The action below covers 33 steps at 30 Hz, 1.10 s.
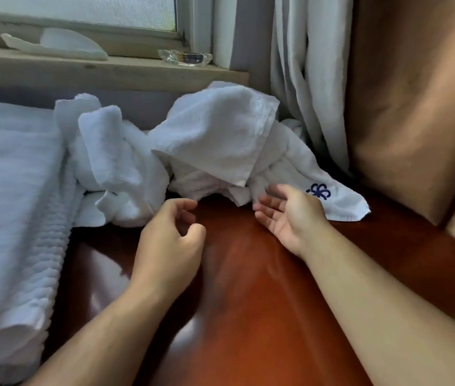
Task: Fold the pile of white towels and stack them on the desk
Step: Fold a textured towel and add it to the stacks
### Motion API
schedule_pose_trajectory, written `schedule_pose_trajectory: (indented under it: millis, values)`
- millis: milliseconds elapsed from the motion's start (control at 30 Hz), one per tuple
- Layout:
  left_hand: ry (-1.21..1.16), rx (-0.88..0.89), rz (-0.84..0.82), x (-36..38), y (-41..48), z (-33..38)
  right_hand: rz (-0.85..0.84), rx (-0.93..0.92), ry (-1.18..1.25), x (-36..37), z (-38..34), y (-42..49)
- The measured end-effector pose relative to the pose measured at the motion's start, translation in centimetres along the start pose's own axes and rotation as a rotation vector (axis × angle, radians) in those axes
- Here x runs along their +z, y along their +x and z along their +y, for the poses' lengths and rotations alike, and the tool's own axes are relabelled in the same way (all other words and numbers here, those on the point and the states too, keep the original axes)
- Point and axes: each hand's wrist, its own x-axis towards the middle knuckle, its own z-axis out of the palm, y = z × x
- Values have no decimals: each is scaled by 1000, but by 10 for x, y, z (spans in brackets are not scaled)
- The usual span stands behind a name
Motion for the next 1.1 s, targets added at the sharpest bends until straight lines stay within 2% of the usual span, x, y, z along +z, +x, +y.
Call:
schedule_pose_trajectory:
  millis: [167, 267, 433, 567, 700, 767, 867, 967, 1100]
  values:
    - [-85, -24, -16, -1, 0, -3, 6, -76, -37, 31, -16, 44]
    - [-128, -17, 5, 1, 2, -4, 24, -139, -173, 51, -36, 63]
    - [-120, 10, 7, 4, 2, -5, -112, -276, -242, 76, -75, 66]
    - [-143, 66, 18, 3, 0, -2, -222, -377, -53, 111, -123, 43]
    - [-192, 202, 23, 1, -5, 4, -346, -482, 170, 128, -162, 14]
    - [-196, 274, 15, 0, -9, 10, -261, -462, 84, 119, -154, 12]
    - [-189, 342, -4, 0, -11, 13, -184, -281, -68, 89, -110, 21]
    - [-128, 340, -17, -2, -11, 10, -334, -104, -68, 59, -68, 20]
    - [-95, 354, 52, -4, -10, 11, -388, -159, -330, 58, -31, 7]
